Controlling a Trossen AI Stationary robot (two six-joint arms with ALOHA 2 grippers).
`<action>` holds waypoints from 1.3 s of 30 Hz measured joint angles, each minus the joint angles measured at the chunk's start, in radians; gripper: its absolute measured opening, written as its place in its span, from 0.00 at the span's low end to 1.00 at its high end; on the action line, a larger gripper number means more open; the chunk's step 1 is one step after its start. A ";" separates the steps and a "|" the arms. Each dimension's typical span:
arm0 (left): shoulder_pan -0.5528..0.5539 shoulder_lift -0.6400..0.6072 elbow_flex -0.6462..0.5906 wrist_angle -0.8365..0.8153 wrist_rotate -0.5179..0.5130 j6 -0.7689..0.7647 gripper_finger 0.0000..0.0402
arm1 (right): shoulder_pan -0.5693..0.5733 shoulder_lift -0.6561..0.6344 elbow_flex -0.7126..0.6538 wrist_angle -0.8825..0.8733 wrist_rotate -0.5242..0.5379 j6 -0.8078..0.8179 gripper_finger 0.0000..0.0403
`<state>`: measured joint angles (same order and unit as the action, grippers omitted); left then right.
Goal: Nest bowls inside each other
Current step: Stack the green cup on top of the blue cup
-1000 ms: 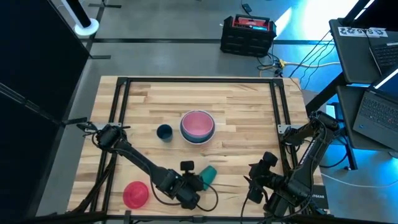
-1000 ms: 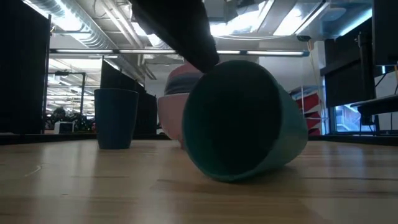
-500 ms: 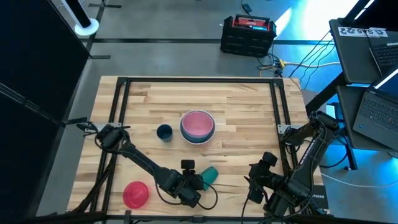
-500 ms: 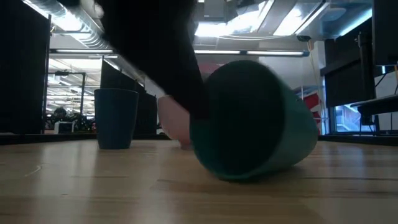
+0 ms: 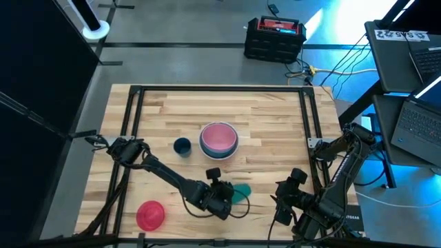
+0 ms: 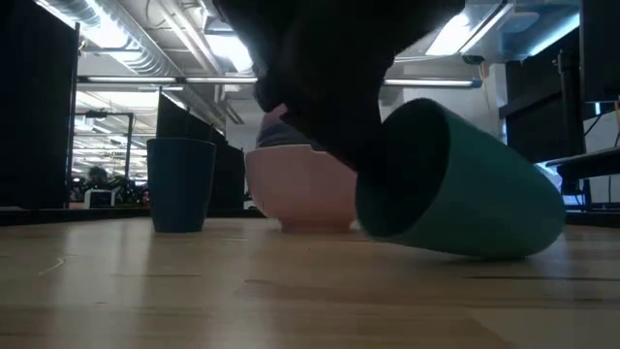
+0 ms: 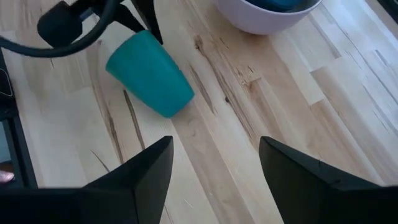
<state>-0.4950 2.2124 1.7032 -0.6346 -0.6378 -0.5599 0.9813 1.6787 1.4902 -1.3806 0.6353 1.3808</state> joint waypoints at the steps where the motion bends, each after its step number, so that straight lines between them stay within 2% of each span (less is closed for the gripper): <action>1: 0.001 -0.016 0.025 -0.052 0.022 -0.025 0.01 | 0.000 0.000 0.000 0.000 0.001 0.000 0.55; 11: 0.004 -0.204 0.324 -0.669 0.264 -0.259 0.00 | 0.000 0.000 0.000 -0.004 0.006 0.001 0.55; 14: 0.038 -0.277 0.436 -0.955 0.299 -0.319 0.00 | 0.000 0.000 -0.001 -0.004 0.028 0.001 0.55; 15: 0.063 -0.314 0.440 -0.948 0.320 -0.309 0.00 | 0.000 0.000 -0.004 -0.003 0.035 0.001 0.55; 18: 0.159 -0.459 0.399 -0.918 0.418 -0.272 0.00 | -0.001 -0.001 -0.020 0.005 0.044 0.007 0.55; 23: 0.310 -0.620 0.295 -0.934 0.431 -0.262 0.00 | 0.000 -0.001 -0.060 0.050 0.040 0.071 0.55; 26: 0.413 -0.693 0.209 -0.938 0.477 -0.240 0.00 | 0.000 0.000 -0.079 0.080 0.027 0.102 0.55; 30: 0.550 -0.748 0.069 -0.936 0.515 -0.221 0.00 | 0.000 -0.001 -0.092 0.117 0.029 0.108 0.55; 39: 0.668 -0.785 -0.197 -0.933 0.675 -0.103 0.00 | -0.002 -0.001 -0.093 0.118 0.027 0.117 0.55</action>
<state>0.1735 1.4279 1.5060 -1.5680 0.0375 -0.6633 0.9798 1.6781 1.3974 -1.2626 0.6625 1.4977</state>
